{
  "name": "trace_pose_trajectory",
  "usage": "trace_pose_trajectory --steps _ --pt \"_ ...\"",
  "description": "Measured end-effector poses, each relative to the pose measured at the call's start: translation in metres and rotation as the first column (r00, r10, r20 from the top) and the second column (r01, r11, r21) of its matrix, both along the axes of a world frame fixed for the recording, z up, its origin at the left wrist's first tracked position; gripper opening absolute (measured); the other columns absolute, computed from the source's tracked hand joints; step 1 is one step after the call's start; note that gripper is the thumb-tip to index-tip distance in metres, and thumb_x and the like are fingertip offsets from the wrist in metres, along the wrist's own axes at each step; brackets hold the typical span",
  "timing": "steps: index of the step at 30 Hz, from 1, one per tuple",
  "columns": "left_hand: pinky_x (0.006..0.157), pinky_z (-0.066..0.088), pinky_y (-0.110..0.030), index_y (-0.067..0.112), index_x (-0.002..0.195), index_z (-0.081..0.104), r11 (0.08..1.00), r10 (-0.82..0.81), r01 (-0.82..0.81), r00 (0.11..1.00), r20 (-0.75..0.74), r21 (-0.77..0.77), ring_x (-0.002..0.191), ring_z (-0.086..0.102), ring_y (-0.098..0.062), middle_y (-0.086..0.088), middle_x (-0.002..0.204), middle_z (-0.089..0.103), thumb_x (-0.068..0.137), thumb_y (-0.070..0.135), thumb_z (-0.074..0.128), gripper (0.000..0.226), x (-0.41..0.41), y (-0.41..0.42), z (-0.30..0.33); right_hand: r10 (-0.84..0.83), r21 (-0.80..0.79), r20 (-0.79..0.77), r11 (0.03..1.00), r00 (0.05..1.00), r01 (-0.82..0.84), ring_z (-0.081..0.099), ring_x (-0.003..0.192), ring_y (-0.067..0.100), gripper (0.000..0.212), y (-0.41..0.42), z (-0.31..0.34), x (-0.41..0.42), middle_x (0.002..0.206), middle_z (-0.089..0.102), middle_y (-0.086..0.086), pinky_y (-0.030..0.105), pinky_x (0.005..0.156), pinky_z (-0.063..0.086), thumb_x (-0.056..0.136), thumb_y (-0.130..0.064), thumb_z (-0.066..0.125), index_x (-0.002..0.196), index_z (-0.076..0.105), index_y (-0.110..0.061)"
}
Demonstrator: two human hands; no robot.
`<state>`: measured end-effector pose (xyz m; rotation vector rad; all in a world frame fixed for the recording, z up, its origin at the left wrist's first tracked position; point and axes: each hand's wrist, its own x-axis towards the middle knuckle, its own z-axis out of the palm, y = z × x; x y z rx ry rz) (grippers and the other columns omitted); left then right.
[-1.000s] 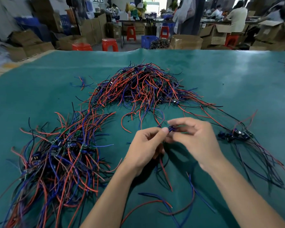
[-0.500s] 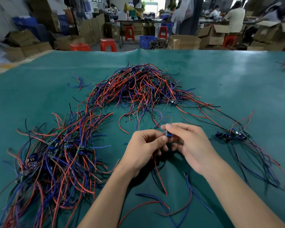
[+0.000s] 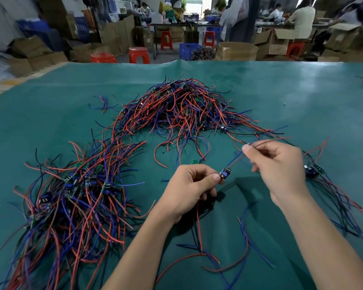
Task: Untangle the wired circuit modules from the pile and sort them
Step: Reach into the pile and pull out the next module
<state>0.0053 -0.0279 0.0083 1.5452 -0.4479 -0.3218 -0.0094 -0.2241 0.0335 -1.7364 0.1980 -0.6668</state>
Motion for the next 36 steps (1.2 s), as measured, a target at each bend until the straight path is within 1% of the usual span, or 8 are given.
trace_pose_trajectory --steps 9,13,16,19,23,28,32,36 --pt "0.047 0.035 -0.014 0.012 0.086 0.071 0.999 0.033 -0.034 0.999 0.017 0.033 0.044 0.043 -0.006 0.002 0.057 0.061 0.098 0.011 0.061 0.015 0.0 -0.002 -0.003 -0.267 0.332 0.072 0.915 0.961 0.23 0.049 0.047 0.005 0.023 -0.023 0.002 0.001 0.053 0.06 -0.012 0.019 0.048 0.045 0.091 -0.011 0.076 0.07 0.068 -0.015" --pt "0.044 0.035 -0.014 0.008 0.092 0.064 0.99 0.136 -0.136 0.991 -0.011 -0.036 0.041 0.045 -0.008 -0.002 0.061 0.062 0.101 0.008 0.055 0.012 0.0 -0.005 -0.004 -0.374 0.386 0.096 0.868 0.922 0.312 0.049 0.043 0.006 0.023 -0.011 -0.002 0.003 0.065 0.067 -0.007 0.022 0.039 0.04 0.099 -0.02 0.064 0.077 0.069 -0.017" --pt "0.041 0.033 -0.014 0.007 0.098 0.061 0.977 0.194 -0.196 0.98 -0.032 -0.081 0.042 0.048 -0.01 -0.005 0.064 0.064 0.102 0.01 0.052 0.011 0.0 -0.006 -0.003 -0.132 0.297 -0.038 0.945 0.991 0.137 0.05 0.044 0.008 0.027 -0.002 -0.006 0.003 0.062 0.068 -0.002 0.022 0.038 0.038 0.099 -0.027 0.066 0.077 0.073 -0.013" --pt "0.043 0.035 -0.015 0.01 0.095 0.064 0.981 0.168 -0.17 0.985 -0.023 -0.091 0.045 0.051 -0.011 -0.004 0.064 0.065 0.101 0.011 0.055 0.011 0.0 -0.006 -0.003 0.184 0.055 -0.173 0.983 0.967 -0.178 0.056 0.053 0.01 0.03 0.02 -0.014 -0.002 0.068 0.072 0.006 0.024 0.042 0.042 0.091 -0.045 0.072 0.078 0.079 -0.018" --pt "0.044 0.036 -0.013 0.011 0.086 0.069 0.99 0.13 -0.131 0.991 -0.014 -0.045 0.045 0.05 -0.01 -0.004 0.061 0.064 0.098 0.014 0.061 0.015 0.0 -0.005 -0.002 0.303 -0.075 -0.123 0.947 0.945 -0.313 0.054 0.057 0.005 0.008 0.033 -0.015 -0.006 0.069 0.072 -0.001 0.022 0.05 0.044 0.086 -0.037 0.077 0.082 0.081 -0.031" --pt "0.045 0.038 -0.015 0.01 0.087 0.071 0.996 0.057 -0.061 0.996 -0.061 -0.062 0.045 0.051 -0.011 -0.005 0.059 0.063 0.099 0.016 0.061 0.017 0.0 -0.004 -0.001 0.212 -0.105 0.004 0.972 0.977 -0.21 0.057 0.061 0.001 0.005 0.026 -0.009 -0.006 0.075 0.075 -0.009 0.019 0.059 0.047 0.085 -0.035 0.075 0.083 0.079 -0.034" --pt "0.052 0.044 -0.016 0.008 0.084 0.072 0.998 -0.011 0.008 0.999 -0.046 -0.058 0.051 0.054 -0.012 -0.004 0.061 0.066 0.097 0.013 0.062 0.018 -0.003 -0.005 0.0 0.004 0.038 0.182 0.999 0.983 -0.011 0.051 0.054 0.001 0.013 0.012 0.008 -0.006 0.063 0.066 -0.013 0.012 0.055 0.043 0.088 -0.031 0.073 0.076 0.076 -0.031" --pt "0.053 0.041 -0.016 0.006 0.085 0.074 0.999 -0.027 0.027 1.0 -0.002 -0.034 0.053 0.05 -0.012 -0.004 0.061 0.064 0.096 0.01 0.064 0.016 -0.004 -0.003 0.002 -0.175 0.13 0.308 0.981 0.935 0.14 0.05 0.052 0.004 0.012 0.007 0.035 -0.013 0.058 0.063 -0.016 0.019 0.056 0.042 0.09 -0.034 0.071 0.08 0.072 -0.029"
